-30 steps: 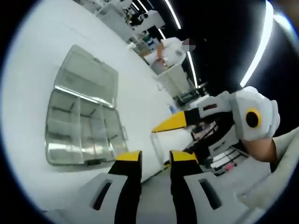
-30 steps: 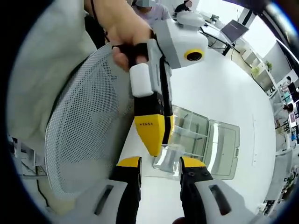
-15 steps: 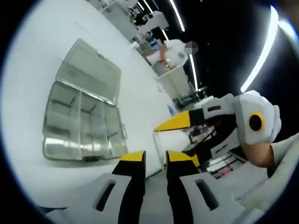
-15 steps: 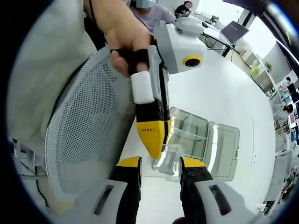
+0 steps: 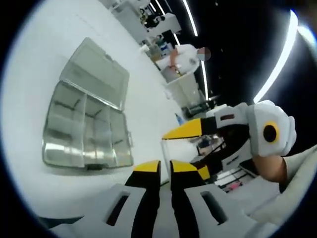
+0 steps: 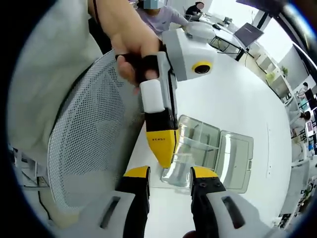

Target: Insert the divider into the dual guide fixture by aligning both edges with the guide slots and pushing it downward to the bottom, including one-sided entry, uneven engagement, binding, and posture correction.

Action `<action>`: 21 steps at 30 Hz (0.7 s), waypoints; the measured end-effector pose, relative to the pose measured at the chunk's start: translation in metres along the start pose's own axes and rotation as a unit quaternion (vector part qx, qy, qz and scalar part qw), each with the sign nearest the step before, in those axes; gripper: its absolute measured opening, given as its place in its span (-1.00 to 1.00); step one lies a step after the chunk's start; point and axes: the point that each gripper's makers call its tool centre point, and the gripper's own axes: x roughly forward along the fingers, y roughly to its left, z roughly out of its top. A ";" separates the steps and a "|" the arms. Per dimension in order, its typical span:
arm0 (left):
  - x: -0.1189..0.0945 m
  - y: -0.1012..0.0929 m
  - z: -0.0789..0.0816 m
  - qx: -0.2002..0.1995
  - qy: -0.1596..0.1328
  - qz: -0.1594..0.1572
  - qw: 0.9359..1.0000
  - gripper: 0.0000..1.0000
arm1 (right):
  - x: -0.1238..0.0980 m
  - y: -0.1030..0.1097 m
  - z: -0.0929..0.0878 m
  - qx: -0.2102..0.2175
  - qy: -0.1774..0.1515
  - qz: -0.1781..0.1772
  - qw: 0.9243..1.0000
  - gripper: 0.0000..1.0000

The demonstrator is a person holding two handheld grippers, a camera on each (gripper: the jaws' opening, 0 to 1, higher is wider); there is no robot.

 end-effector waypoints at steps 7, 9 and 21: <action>0.000 -0.001 0.000 -0.008 -0.002 -0.004 1.000 -0.96 | 0.000 0.000 0.000 0.000 0.000 0.000 1.000 -0.45; 0.000 -0.002 0.000 -0.009 -0.001 -0.007 1.000 -0.99 | 0.000 0.000 0.000 0.000 0.000 0.000 1.000 -0.45; -0.001 -0.003 0.003 -0.016 -0.011 -0.016 1.000 -1.00 | 0.000 -0.002 0.002 -0.001 -0.002 -0.005 1.000 -0.44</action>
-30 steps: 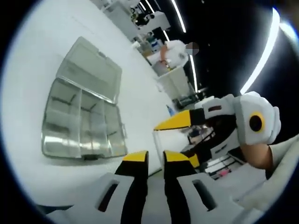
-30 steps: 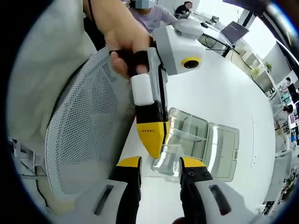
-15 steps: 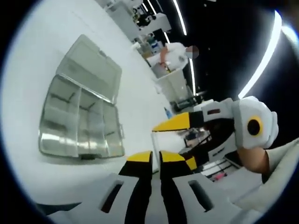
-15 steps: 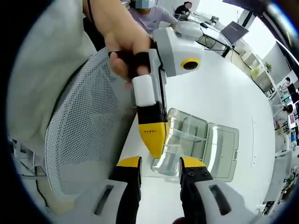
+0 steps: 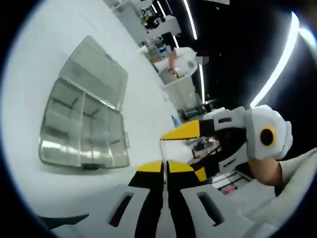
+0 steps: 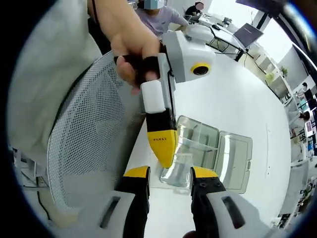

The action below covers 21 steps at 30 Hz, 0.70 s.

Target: Insert the divider into the dual guide fixture by aligning both edges with the guide slots and pushing it downward to the bottom, including one-sided entry, uneven engagement, binding, and posture correction.

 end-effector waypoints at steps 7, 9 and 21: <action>-0.002 -0.001 0.000 -0.010 0.002 -0.005 1.000 -1.00 | -0.003 -0.007 0.003 0.004 -0.007 -0.009 1.000 -0.58; -0.003 -0.001 0.002 -0.011 -0.003 -0.005 1.000 -1.00 | -0.003 -0.008 0.005 0.010 -0.011 -0.010 1.000 -0.54; -0.011 -0.002 0.001 0.061 0.011 -0.011 0.998 -1.00 | -0.010 -0.018 0.000 0.028 -0.019 -0.009 0.999 -0.57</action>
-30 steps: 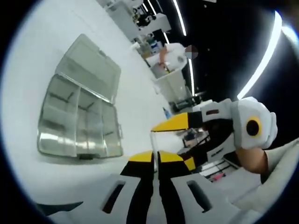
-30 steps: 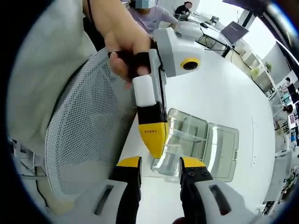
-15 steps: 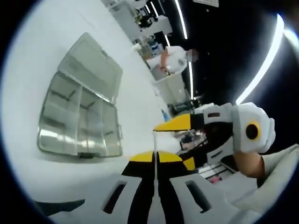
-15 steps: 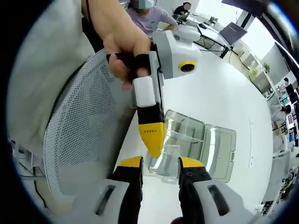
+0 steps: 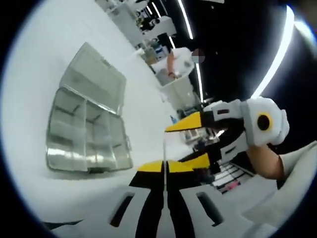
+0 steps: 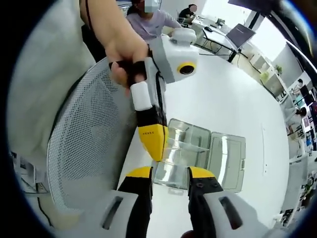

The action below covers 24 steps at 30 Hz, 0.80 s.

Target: Insert the divider into the dual guide fixture by aligning both edges with the guide slots and pushing it downward to the bottom, including one-sided entry, uneven engagement, binding, and posture correction.

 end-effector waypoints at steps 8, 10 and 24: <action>-0.006 -0.004 -0.001 0.066 0.015 -0.006 0.998 -1.00 | -0.003 0.000 -0.003 0.030 -0.013 0.038 0.999 -0.70; -0.007 -0.006 0.000 0.087 0.014 -0.012 0.996 -1.00 | -0.002 0.002 -0.003 0.033 -0.016 0.050 0.998 -0.74; -0.010 -0.014 0.000 0.202 0.038 -0.022 0.978 -1.00 | -0.003 0.013 0.014 0.057 -0.044 0.124 0.990 -0.91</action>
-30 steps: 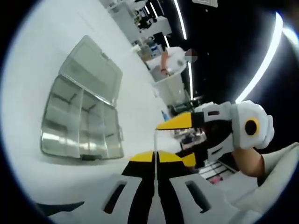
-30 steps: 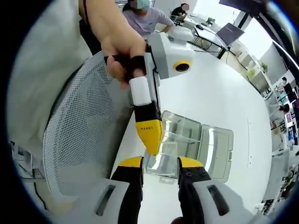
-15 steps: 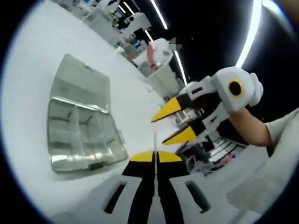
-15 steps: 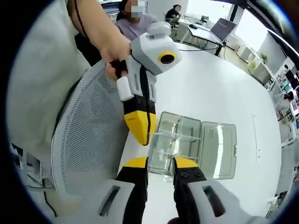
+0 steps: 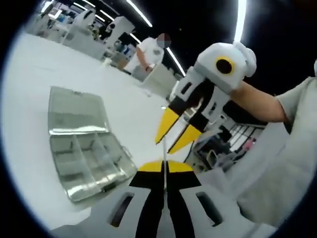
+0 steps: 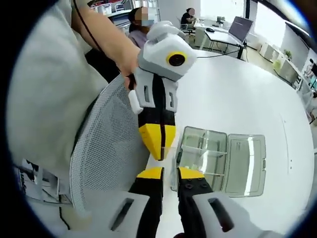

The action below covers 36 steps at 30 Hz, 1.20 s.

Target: Insert the divider into the dual guide fixture by aligning both edges with the guide slots and pushing it downward to the bottom, including one-sided entry, uneven engagement, binding, and posture correction.

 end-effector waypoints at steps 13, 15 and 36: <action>0.003 -0.003 0.000 0.095 0.008 0.004 0.995 -1.00 | 0.000 0.006 0.000 0.016 0.005 0.034 0.999 -1.00; 0.003 -0.003 0.000 0.106 0.008 0.006 0.994 -1.00 | 0.001 0.006 0.000 0.017 0.008 0.036 0.999 -1.00; -0.002 0.009 -0.004 0.161 0.021 0.022 0.987 -0.99 | 0.010 0.009 0.003 0.021 0.037 0.034 0.999 -1.00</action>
